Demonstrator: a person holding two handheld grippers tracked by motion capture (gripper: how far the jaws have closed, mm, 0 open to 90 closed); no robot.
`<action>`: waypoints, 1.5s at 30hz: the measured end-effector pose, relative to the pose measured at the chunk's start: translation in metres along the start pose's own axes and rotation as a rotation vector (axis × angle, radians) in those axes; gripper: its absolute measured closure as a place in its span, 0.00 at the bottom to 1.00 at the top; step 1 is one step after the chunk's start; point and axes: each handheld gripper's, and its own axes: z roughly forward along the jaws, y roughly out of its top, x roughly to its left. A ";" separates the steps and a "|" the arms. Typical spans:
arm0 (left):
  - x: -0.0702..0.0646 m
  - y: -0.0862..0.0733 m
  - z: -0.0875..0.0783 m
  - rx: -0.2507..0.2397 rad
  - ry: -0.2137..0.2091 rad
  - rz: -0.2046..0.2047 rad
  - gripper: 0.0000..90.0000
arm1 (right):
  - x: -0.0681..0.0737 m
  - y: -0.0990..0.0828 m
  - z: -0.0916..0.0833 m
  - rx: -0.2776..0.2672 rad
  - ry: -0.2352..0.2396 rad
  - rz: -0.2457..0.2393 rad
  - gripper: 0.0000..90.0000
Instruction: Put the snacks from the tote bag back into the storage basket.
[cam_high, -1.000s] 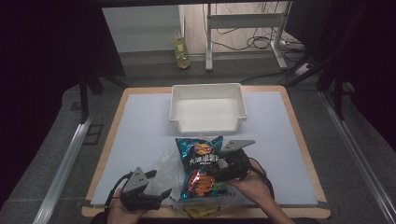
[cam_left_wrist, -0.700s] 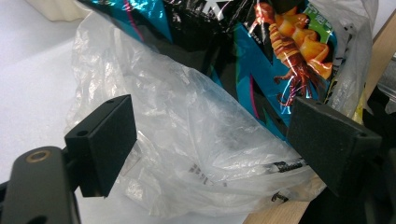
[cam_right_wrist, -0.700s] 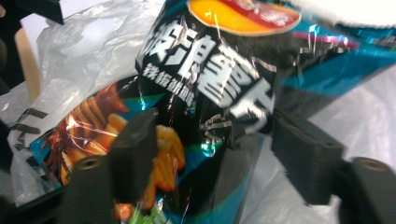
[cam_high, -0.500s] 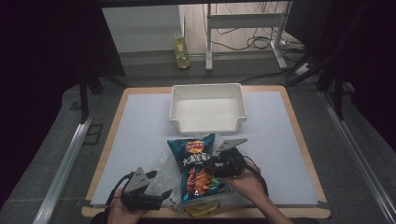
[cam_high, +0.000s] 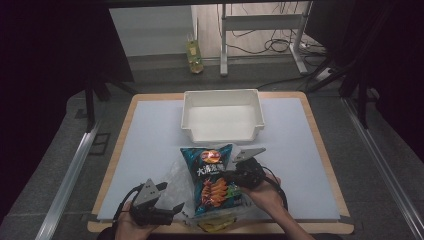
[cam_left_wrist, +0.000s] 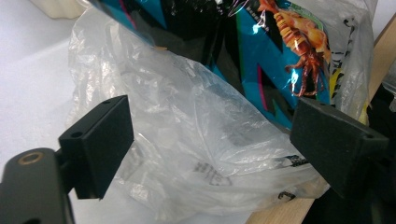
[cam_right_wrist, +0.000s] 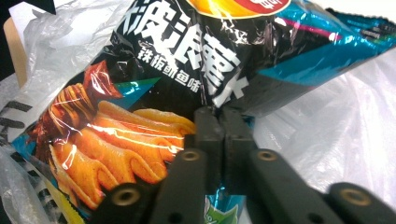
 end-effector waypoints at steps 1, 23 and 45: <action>0.000 0.000 0.000 -0.001 0.001 -0.001 0.13 | 0.001 0.000 -0.001 -0.001 -0.004 -0.002 0.99; -0.002 0.001 0.002 0.000 -0.037 0.003 0.11 | 0.013 0.015 -0.035 -0.162 -0.027 -0.017 1.00; -0.002 0.002 0.001 -0.007 -0.064 -0.002 0.06 | 0.007 0.036 -0.053 -0.238 -0.017 0.003 1.00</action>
